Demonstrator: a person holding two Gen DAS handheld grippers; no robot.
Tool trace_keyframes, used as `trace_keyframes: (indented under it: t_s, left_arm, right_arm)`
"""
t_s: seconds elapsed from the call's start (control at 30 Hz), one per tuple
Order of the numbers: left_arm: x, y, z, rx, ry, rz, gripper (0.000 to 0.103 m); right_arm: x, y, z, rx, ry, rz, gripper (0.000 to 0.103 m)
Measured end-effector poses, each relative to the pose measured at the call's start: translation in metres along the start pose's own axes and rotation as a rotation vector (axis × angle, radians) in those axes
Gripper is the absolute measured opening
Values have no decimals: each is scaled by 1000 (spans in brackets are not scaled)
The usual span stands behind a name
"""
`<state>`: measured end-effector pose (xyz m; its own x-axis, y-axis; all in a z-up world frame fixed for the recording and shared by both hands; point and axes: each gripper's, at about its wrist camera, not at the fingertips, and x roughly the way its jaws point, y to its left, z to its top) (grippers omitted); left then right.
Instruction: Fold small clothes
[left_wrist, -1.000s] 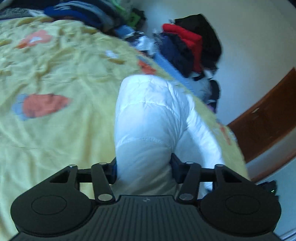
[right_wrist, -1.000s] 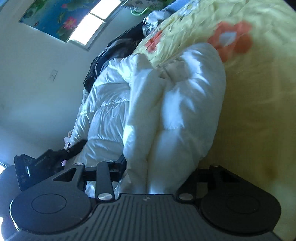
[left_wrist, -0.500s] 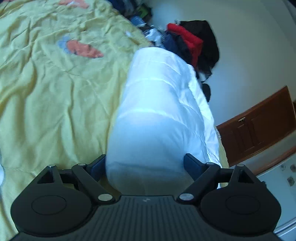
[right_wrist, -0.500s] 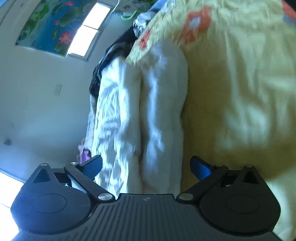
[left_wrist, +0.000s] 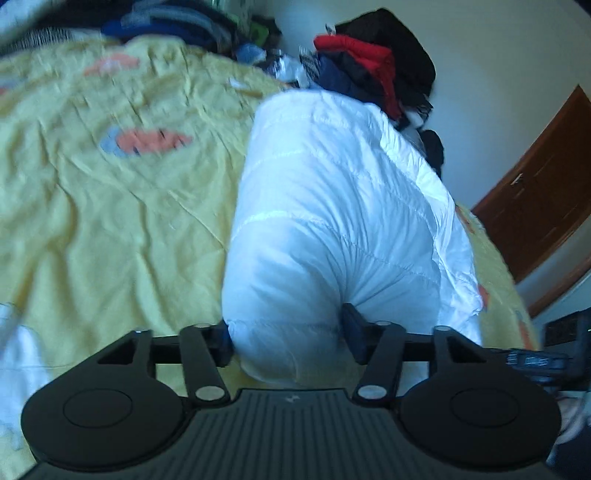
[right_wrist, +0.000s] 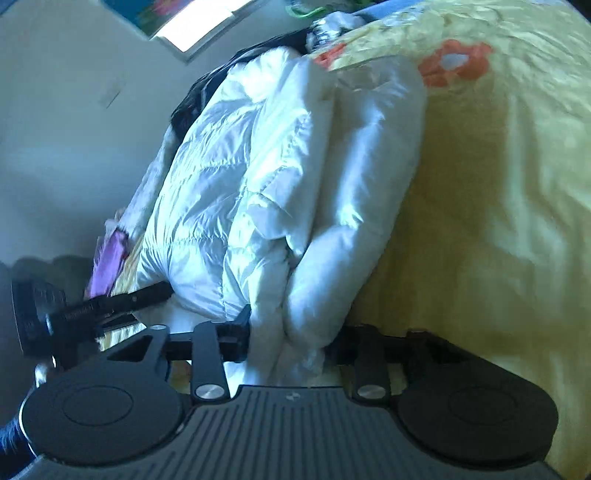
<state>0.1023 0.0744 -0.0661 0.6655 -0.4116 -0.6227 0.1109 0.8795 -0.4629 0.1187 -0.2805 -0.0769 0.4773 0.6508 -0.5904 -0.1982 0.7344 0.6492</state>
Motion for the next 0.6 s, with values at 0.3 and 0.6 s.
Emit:
trace_keyframes:
  t_s: [0.3, 0.6]
  left_arm:
    - [-79, -41, 11, 217, -265, 222, 72]
    - [-2, -89, 10, 317, -192, 232, 72]
  right_arm:
    - [-139, 28, 6, -96, -397, -256, 73]
    - [-38, 167, -22, -937, -380, -402, 101]
